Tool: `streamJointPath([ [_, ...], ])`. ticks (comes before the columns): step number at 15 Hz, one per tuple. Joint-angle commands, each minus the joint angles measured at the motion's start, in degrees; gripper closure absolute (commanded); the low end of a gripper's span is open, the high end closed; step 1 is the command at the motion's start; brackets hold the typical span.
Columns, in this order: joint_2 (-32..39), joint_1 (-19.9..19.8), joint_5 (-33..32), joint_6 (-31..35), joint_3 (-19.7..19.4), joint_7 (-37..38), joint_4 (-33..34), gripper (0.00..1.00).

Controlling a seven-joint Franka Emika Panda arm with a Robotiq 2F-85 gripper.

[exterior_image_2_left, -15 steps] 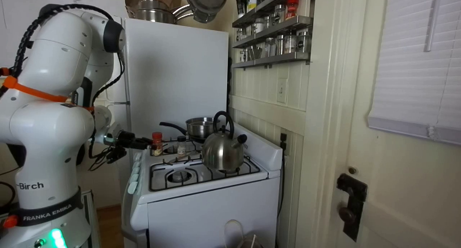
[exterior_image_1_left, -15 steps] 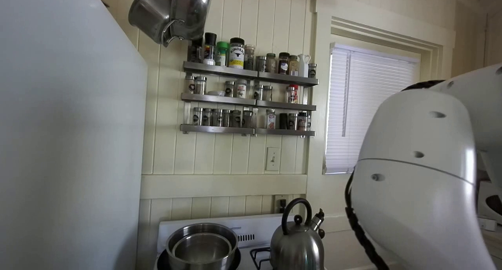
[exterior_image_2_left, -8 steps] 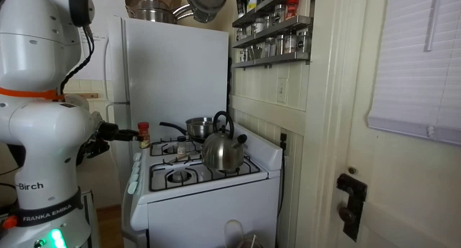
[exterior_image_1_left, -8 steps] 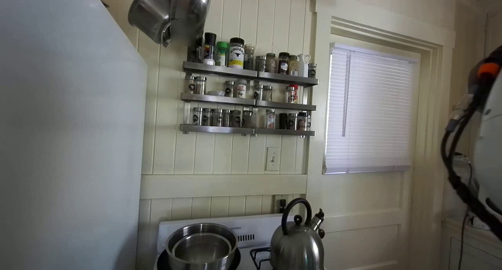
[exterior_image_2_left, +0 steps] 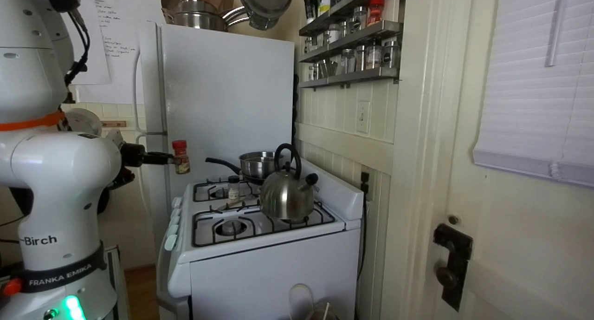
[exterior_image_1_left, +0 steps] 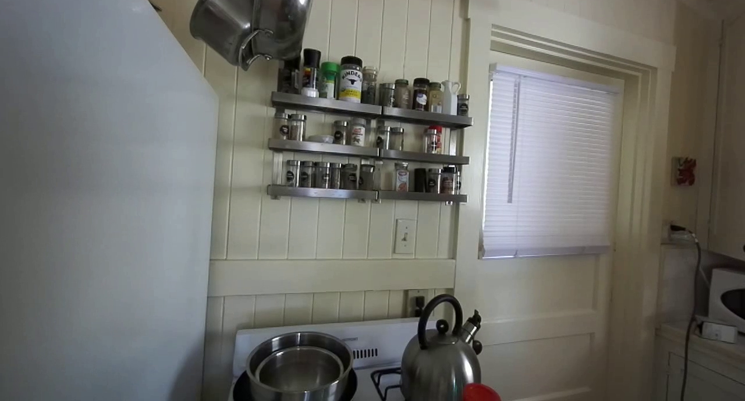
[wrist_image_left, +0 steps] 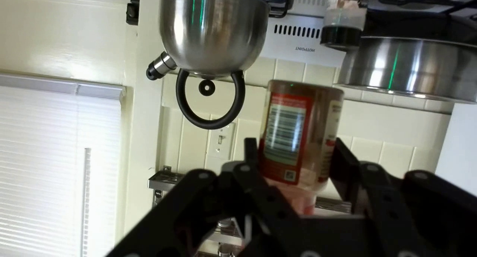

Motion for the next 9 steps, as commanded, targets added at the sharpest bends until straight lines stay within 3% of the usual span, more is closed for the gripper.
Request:
streamJointPath([
  [1,-0.2,0.6,-0.1,-0.2,-0.5,-0.2,0.2,0.51],
  [2,-0.3,0.6,-0.1,-0.2,-0.5,-0.2,0.2,0.51],
  [3,1.9,0.2,-0.8,-2.2,0.0,-0.3,1.6,0.76],
  [5,-0.3,-0.6,-1.1,-3.2,-1.4,-3.1,0.6,0.76],
  [8,-8.8,-1.4,0.4,-3.8,-6.4,-9.1,-3.3,0.76],
  [9,-7.7,-2.2,-0.8,-5.7,-8.0,-11.2,-0.4,0.76],
])
